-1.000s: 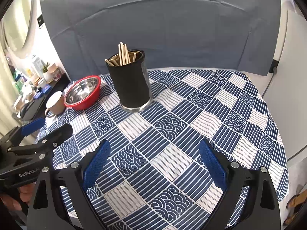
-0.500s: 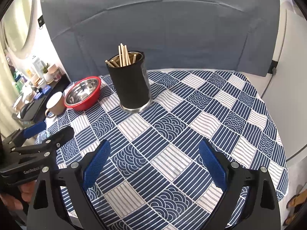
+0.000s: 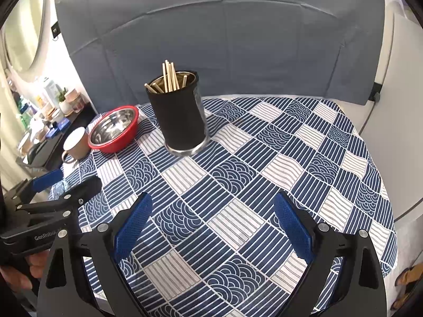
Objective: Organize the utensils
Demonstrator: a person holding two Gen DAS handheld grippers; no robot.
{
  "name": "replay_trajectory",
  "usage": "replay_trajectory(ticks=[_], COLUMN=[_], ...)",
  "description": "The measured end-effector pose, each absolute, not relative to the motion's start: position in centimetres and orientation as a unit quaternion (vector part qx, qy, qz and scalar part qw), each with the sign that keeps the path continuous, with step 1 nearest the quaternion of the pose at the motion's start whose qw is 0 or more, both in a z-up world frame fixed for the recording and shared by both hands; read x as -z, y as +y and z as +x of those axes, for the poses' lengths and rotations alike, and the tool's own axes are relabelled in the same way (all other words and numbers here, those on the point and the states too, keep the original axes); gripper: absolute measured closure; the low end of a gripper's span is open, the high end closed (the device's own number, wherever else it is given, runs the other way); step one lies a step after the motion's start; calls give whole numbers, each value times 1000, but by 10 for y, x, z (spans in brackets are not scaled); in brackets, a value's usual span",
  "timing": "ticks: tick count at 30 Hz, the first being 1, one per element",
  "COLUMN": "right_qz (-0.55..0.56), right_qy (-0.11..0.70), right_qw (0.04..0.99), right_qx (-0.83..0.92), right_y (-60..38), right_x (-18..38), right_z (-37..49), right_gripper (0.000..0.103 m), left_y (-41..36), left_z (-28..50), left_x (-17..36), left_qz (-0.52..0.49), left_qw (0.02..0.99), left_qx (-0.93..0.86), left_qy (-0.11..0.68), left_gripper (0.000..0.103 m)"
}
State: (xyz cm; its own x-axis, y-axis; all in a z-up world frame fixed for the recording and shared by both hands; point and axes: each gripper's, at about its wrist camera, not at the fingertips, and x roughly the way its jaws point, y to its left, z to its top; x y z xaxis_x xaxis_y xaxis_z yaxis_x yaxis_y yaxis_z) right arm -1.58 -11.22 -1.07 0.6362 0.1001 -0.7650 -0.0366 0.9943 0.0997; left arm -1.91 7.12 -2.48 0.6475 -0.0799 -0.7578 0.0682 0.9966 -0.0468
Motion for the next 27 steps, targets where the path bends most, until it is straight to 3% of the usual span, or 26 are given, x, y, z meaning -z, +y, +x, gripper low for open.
replay_trajectory(ticks=[27], right_qz=[37], right_qy=[425], right_qw=[904], right_qx=[-35], right_y=[-117], right_x=[11], right_z=[-9], right_gripper=[14], left_y=[72], left_z=[-13], left_x=[27], left_qz=[-11], left_qw=[906], left_qx=[34], left_qy=[423], left_gripper=[6])
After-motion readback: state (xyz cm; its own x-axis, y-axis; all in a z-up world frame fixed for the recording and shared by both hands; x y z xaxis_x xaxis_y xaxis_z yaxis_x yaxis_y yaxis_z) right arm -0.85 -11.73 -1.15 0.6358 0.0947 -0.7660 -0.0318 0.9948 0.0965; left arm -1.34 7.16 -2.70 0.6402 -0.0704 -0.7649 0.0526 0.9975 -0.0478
